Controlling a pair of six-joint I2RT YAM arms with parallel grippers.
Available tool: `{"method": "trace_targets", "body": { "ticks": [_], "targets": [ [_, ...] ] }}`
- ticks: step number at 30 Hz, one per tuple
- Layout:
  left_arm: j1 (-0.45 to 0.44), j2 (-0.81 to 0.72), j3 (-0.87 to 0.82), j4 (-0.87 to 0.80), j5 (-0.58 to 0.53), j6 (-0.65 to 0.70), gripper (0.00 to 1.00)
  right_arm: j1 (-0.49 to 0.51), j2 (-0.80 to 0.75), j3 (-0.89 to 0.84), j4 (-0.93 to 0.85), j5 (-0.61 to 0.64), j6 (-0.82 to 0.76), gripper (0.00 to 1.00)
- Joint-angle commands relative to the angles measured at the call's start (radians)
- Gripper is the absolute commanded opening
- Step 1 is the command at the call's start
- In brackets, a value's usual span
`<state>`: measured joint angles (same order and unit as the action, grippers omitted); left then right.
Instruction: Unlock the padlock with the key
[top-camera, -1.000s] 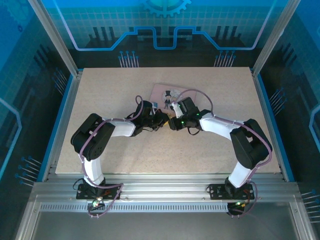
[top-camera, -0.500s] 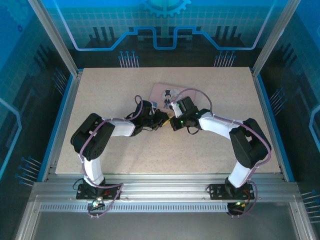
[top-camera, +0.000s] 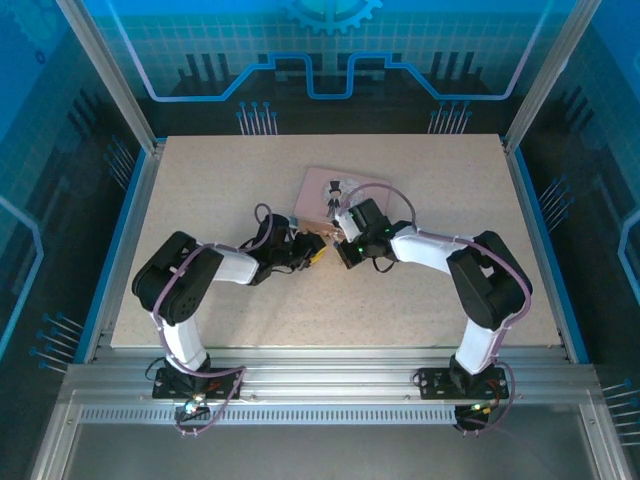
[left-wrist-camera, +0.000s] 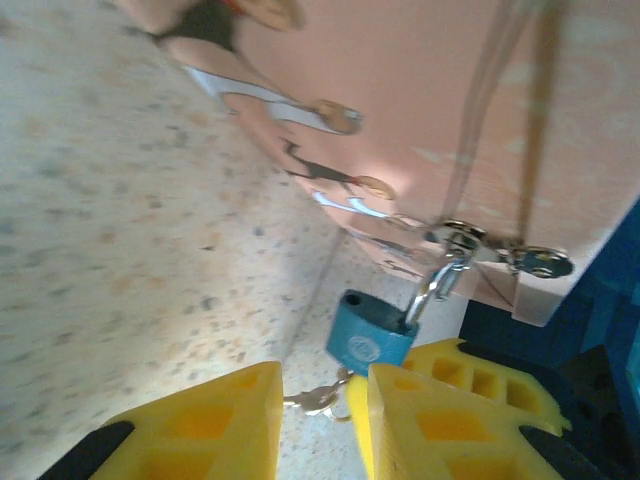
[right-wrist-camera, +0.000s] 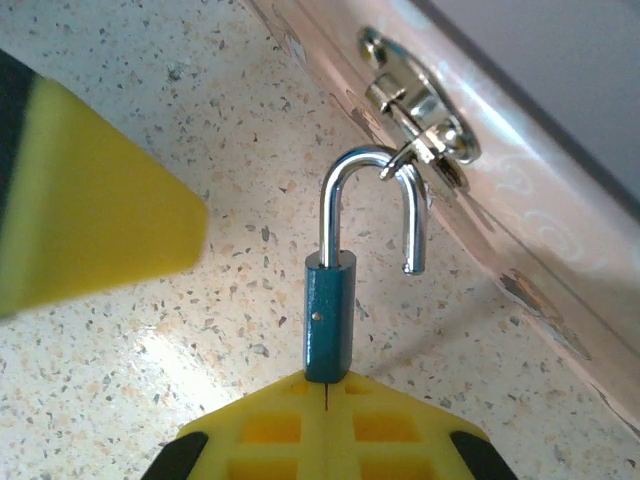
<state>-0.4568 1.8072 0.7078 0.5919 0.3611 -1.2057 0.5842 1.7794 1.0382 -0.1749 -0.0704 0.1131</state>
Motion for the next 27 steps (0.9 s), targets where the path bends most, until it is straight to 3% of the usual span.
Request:
{"method": "trace_targets", "body": {
  "ticks": [1, 14, 21, 27],
  "targets": [
    [0.026, -0.053, -0.022, 0.014, 0.012, -0.010, 0.29, 0.015, 0.005, 0.008, -0.018, 0.018, -0.053, 0.00],
    [0.046, -0.134, -0.071, -0.016, 0.025, 0.028, 0.33, 0.049, -0.028, 0.058, -0.067, 0.089, -0.290, 0.00],
    [0.047, -0.210, -0.132, -0.042, 0.027, 0.046, 0.50, 0.075, 0.030, 0.166, -0.176, 0.143, -0.428, 0.00],
    [0.047, -0.280, -0.170, -0.087, 0.005, 0.066, 0.54, 0.097, 0.067, 0.225, -0.181, 0.150, -0.509, 0.00]
  ]
}}
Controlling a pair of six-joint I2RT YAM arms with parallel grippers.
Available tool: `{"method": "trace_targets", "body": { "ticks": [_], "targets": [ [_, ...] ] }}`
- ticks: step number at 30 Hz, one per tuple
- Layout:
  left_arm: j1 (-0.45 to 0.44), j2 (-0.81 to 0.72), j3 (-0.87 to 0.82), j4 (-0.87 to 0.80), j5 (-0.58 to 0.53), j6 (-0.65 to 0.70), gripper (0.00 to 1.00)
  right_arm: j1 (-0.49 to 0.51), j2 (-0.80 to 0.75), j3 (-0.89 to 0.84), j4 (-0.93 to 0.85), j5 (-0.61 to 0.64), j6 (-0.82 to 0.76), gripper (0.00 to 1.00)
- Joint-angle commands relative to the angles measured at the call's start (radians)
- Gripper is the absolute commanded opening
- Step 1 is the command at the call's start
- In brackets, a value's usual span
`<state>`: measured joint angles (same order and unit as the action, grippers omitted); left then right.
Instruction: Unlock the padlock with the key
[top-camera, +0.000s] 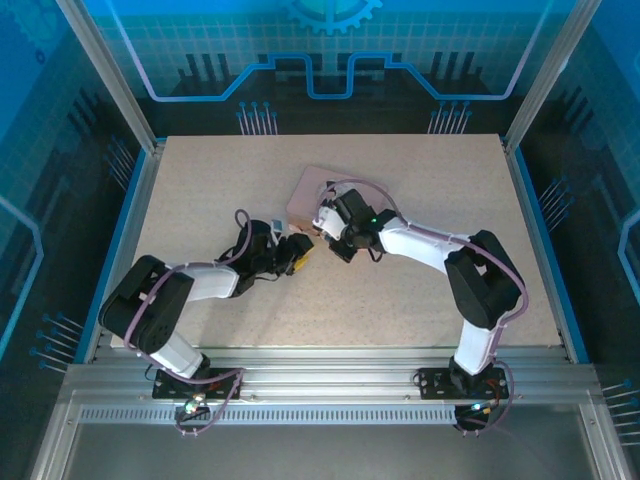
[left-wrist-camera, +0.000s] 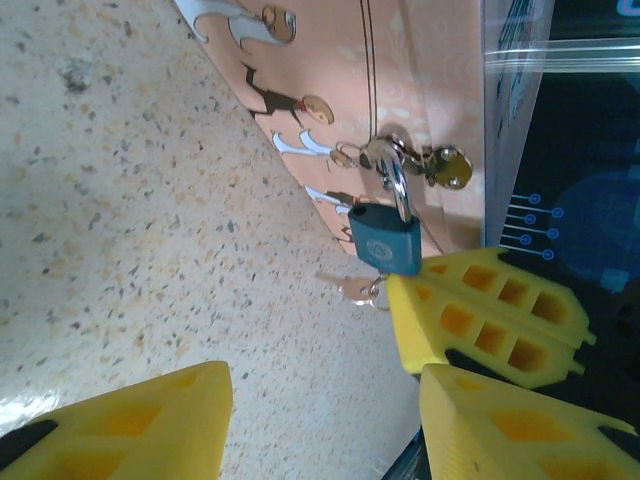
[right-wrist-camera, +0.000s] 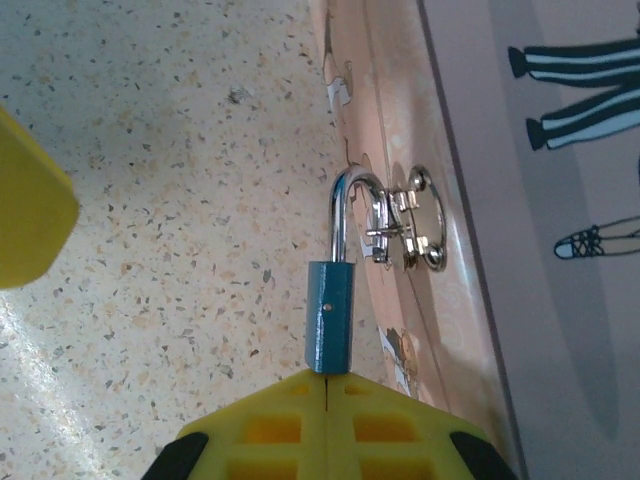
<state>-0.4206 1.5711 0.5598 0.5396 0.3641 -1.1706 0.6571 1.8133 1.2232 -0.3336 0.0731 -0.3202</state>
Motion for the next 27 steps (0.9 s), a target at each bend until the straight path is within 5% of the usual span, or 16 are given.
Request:
{"method": "trace_targets", "body": {
  "ticks": [1, 12, 27],
  "targets": [
    [0.011, -0.055, -0.028, -0.038, -0.001, 0.031, 0.55, 0.029, 0.044, 0.048, -0.019, 0.005, -0.086, 0.00],
    [0.022, -0.201, -0.088, -0.115, -0.058, 0.050, 0.59, 0.070, 0.059, 0.059, 0.050, -0.055, -0.047, 0.00],
    [0.066, -0.560, -0.145, -0.495, -0.213, 0.159, 0.71, 0.110, -0.015, -0.001, 0.085, -0.203, 0.069, 0.00]
  ]
}}
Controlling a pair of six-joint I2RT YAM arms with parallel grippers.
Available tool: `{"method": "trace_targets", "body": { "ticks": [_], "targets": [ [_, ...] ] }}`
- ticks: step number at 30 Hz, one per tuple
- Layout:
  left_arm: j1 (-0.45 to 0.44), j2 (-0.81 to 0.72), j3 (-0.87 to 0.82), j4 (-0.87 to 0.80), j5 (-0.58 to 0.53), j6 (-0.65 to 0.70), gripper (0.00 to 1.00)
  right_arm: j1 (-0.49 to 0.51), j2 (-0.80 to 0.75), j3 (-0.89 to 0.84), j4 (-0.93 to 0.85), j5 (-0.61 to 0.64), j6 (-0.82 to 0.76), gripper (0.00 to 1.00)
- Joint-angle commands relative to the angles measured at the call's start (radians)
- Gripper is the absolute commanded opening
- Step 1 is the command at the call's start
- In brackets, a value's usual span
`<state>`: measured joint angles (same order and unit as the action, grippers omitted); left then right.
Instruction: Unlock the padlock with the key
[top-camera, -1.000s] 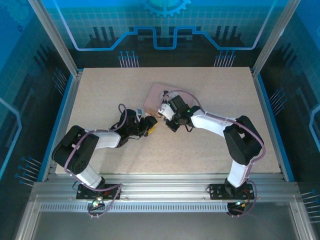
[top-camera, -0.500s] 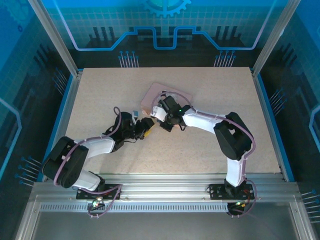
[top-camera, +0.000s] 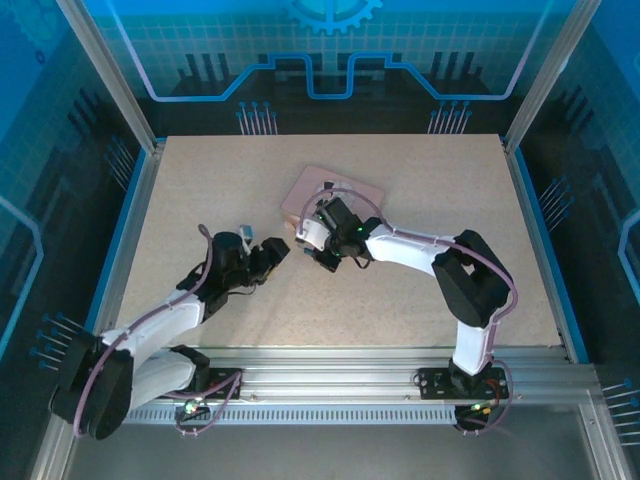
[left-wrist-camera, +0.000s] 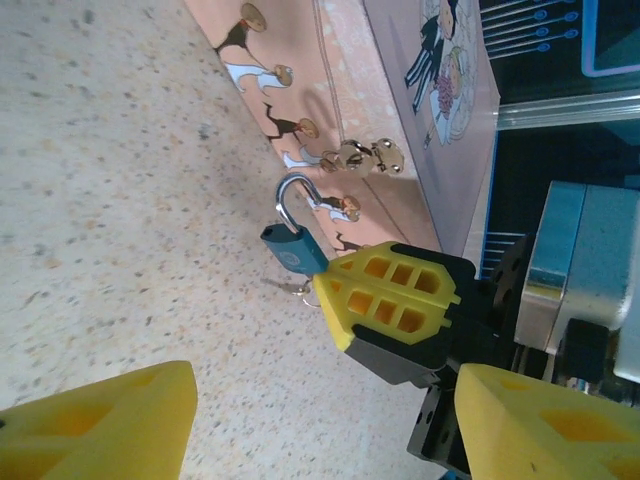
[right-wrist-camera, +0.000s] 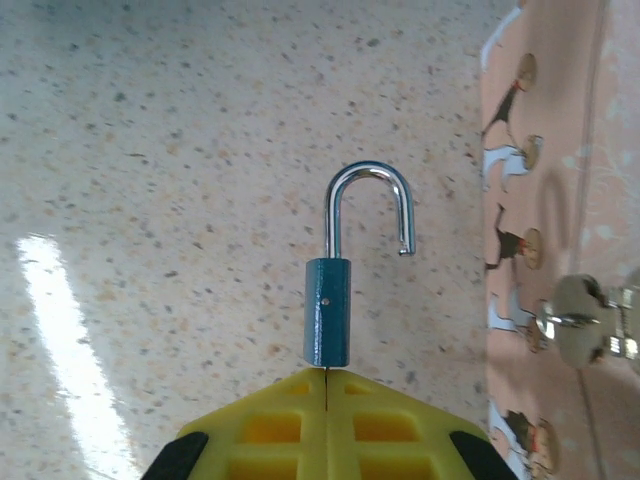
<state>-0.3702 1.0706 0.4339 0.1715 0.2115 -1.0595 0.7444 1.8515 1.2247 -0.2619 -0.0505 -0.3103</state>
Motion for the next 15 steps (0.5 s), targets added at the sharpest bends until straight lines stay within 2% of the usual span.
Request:
{"method": "trace_targets", "body": {
  "ticks": [1, 6, 15],
  "targets": [
    [0.020, -0.078, -0.019, -0.149, -0.068, 0.053, 0.72, 0.028, -0.059, -0.011, 0.016, -0.094, 0.071, 0.00],
    [0.049, -0.156, -0.026, -0.231, -0.090, 0.063, 0.75, 0.067, -0.061, -0.060, 0.020, -0.160, 0.119, 0.00],
    [0.074, -0.166, -0.025, -0.252, -0.108, 0.073, 0.76, 0.104, -0.005, -0.093, 0.047, -0.232, 0.193, 0.00]
  ]
}}
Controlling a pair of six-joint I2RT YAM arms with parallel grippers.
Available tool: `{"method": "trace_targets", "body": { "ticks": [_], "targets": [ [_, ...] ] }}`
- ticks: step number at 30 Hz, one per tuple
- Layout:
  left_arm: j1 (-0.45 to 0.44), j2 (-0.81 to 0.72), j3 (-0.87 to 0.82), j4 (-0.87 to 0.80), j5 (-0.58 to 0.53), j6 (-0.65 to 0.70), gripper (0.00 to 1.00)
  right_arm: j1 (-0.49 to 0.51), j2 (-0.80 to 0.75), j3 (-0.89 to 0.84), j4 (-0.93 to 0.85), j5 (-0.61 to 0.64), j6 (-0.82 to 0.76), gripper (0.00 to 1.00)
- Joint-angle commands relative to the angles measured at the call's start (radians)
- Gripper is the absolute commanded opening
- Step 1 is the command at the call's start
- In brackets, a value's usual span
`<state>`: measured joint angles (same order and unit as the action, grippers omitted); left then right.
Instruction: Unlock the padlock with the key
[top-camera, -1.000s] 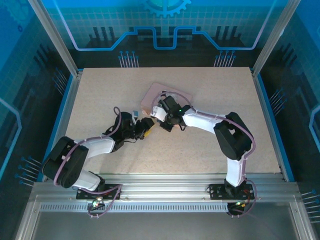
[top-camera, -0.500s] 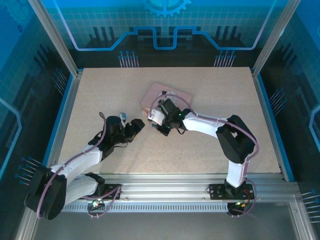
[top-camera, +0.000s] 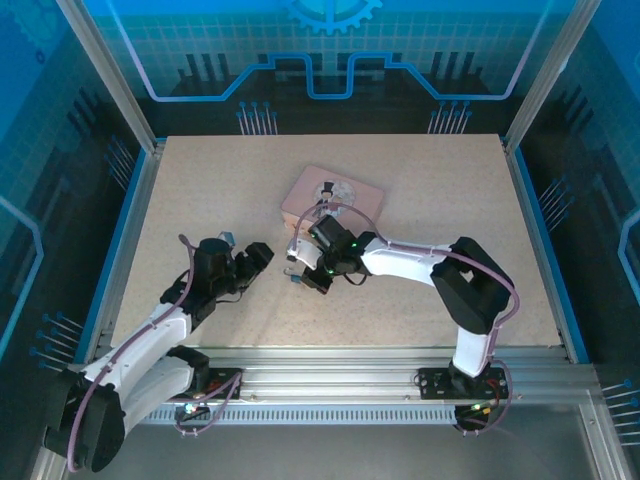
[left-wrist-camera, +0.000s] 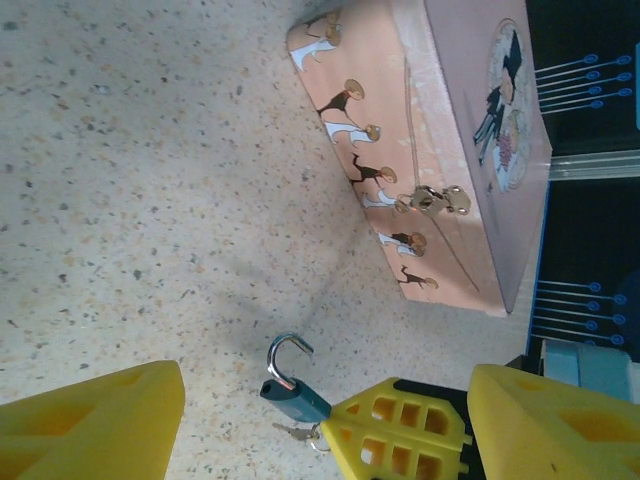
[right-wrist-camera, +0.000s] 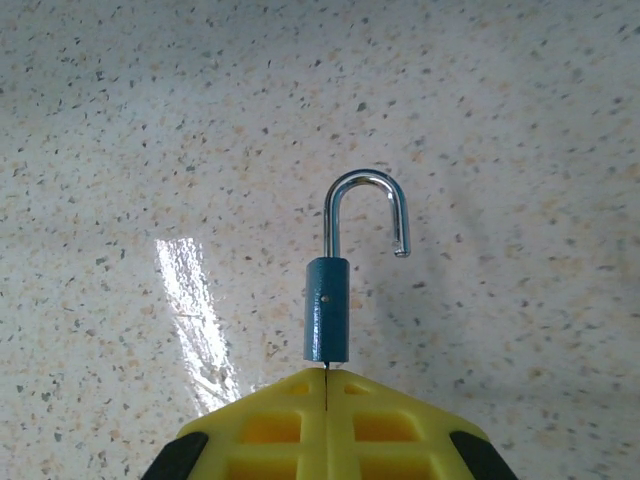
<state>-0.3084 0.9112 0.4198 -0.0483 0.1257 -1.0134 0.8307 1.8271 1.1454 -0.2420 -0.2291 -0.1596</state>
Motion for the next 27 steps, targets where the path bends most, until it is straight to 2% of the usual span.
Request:
{"method": "trace_targets", "body": {
  "ticks": [1, 3, 6, 8, 12, 13, 14, 18, 19, 20, 22, 27],
  "targets": [
    [0.014, -0.005, -0.007, -0.036, -0.024, 0.028, 0.76, 0.019, 0.023, -0.013, 0.026, -0.055, 0.043, 0.00],
    [0.020, 0.001, 0.001, -0.041, -0.023, 0.034, 0.76, 0.018, 0.033, -0.006, 0.009, -0.066, 0.051, 0.04],
    [0.032, 0.011, 0.015, -0.049, -0.018, 0.044, 0.76, 0.015, 0.036, -0.008, -0.009, -0.068, 0.061, 0.22],
    [0.038, 0.020, 0.030, -0.060, -0.018, 0.054, 0.76, 0.004, 0.026, -0.016, -0.010, -0.056, 0.073, 0.30],
    [0.048, 0.037, 0.061, -0.074, -0.015, 0.080, 0.78, -0.062, -0.046, -0.040, -0.007, -0.077, 0.115, 0.38],
    [0.051, 0.043, 0.075, -0.086, -0.017, 0.092, 0.92, -0.083, -0.079, -0.045, -0.013, -0.075, 0.128, 0.40],
    [0.054, 0.051, 0.090, -0.098, -0.022, 0.112, 0.99, -0.101, -0.115, -0.050, -0.022, -0.069, 0.132, 0.42],
    [0.068, 0.100, 0.157, -0.121, -0.019, 0.178, 0.99, -0.167, -0.234, -0.071, -0.031, -0.008, 0.164, 0.50],
    [0.072, 0.120, 0.179, -0.129, -0.019, 0.197, 0.99, -0.188, -0.261, -0.075, -0.029, 0.010, 0.183, 0.61],
    [0.075, 0.141, 0.202, -0.136, -0.022, 0.223, 0.99, -0.210, -0.284, -0.077, -0.030, 0.027, 0.201, 1.00],
    [0.075, 0.187, 0.258, -0.160, -0.052, 0.304, 0.99, -0.254, -0.317, -0.074, -0.039, 0.046, 0.232, 1.00],
    [0.077, 0.288, 0.394, -0.230, -0.199, 0.509, 0.99, -0.338, -0.399, -0.086, -0.004, 0.313, 0.296, 1.00]
  ]
}}
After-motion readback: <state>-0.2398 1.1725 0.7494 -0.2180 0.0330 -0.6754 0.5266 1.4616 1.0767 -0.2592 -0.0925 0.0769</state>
